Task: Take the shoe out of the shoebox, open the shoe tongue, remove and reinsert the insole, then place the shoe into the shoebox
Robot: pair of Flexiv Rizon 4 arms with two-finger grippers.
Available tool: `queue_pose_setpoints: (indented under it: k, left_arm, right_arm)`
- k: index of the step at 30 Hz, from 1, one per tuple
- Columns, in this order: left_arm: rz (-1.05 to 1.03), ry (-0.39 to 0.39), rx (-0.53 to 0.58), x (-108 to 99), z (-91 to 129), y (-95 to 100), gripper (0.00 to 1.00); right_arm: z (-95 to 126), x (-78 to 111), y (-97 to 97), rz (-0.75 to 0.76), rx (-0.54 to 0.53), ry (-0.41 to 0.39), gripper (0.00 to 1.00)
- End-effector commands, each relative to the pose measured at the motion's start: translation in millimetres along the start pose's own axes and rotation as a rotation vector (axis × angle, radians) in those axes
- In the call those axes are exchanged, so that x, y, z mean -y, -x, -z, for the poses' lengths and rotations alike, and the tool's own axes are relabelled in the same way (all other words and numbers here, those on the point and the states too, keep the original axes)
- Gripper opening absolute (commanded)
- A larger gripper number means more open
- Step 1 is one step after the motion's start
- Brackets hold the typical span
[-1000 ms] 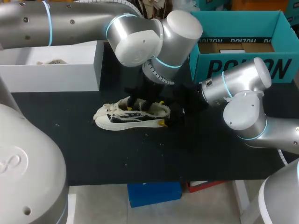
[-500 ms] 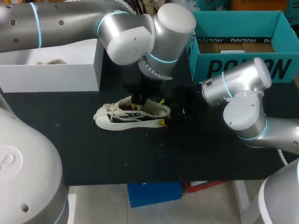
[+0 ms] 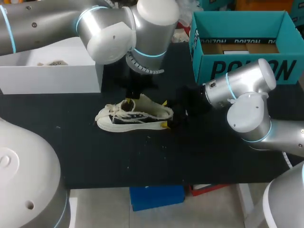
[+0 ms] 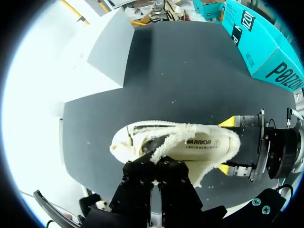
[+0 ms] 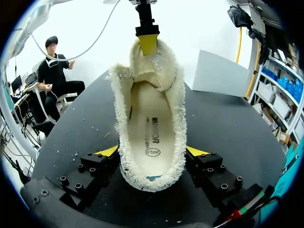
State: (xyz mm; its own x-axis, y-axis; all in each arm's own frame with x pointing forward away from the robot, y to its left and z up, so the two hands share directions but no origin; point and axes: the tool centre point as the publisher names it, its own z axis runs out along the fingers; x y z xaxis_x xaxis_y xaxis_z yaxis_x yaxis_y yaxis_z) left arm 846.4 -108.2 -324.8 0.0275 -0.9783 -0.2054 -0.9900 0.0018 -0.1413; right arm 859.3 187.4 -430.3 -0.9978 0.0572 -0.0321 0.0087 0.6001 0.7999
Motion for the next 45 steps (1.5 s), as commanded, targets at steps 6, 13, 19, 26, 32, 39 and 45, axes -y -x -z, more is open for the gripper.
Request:
queue_pose_setpoints:
  k: [6,13,19,26,32,39,45]
  left_arm:
    - [0.046,-0.027,-0.123,-4.8,-2.7,32.5,0.00]
    - [0.104,-0.014,-0.129,-6.7,-19.8,52.3,0.00]
    - [0.134,-0.007,-0.139,-9.6,-27.4,61.7,0.00]
    - [0.155,0.011,-0.144,-12.0,-37.0,68.8,0.00]
    - [0.174,0.032,-0.140,-12.3,-46.2,73.1,0.00]
    - [0.182,0.045,-0.128,-13.6,-51.6,73.4,0.00]
    - [0.122,0.021,-0.142,-10.3,-45.8,67.9,0.68]
  right_arm:
    - [-2.7,1.1,1.4,-0.001,0.001,-0.004,0.00]
    - [-2.7,1.1,1.4,-0.001,0.001,-0.004,0.00]
    - [-2.7,1.1,1.4,-0.001,0.001,-0.004,0.00]
    - [-2.7,1.1,1.4,-0.001,0.001,-0.004,0.00]
    - [-2.7,1.1,1.4,-0.001,0.001,-0.004,0.00]
    - [-2.7,1.1,1.4,-0.001,0.001,-0.004,0.00]
    - [-2.7,1.1,1.4,-0.001,0.001,-0.004,0.00]
